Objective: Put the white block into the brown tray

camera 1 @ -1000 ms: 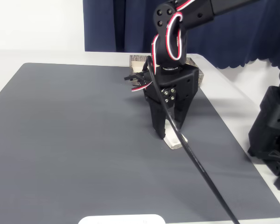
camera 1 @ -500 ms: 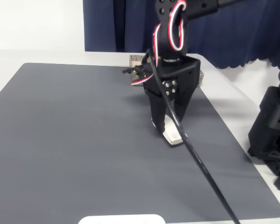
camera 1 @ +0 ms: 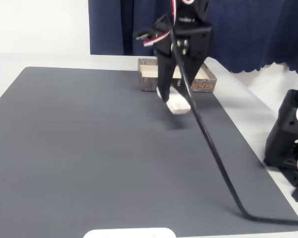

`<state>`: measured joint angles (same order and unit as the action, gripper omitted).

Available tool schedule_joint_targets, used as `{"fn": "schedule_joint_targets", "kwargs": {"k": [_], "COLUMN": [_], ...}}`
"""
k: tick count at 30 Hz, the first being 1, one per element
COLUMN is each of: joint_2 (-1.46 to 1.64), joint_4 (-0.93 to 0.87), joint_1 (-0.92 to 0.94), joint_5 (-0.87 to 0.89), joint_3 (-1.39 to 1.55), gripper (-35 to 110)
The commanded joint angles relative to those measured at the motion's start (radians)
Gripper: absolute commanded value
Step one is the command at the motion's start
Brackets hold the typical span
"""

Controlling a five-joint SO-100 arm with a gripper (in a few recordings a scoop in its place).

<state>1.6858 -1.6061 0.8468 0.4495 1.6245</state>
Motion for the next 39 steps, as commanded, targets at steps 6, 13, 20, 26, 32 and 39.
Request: {"fn": "schedule_joint_targets", "kwargs": {"k": [6,13,20,26,32,39], "joint_2": [-0.189,-0.376,-0.588,-0.732,-0.876,-0.937], "joint_4": [-0.097,-0.121,-0.221,-0.264,-0.27,-0.272], "joint_1": [0.212,0.314,0.371,0.408,0.448,0.479], "joint_5": [-0.244,-0.391,-0.425,-0.446,-0.503,-0.534], "joint_3": [-0.351,-0.611,-0.96,-1.187,-1.388,-1.427], "gripper": [0,0,0,0,0,0]}}
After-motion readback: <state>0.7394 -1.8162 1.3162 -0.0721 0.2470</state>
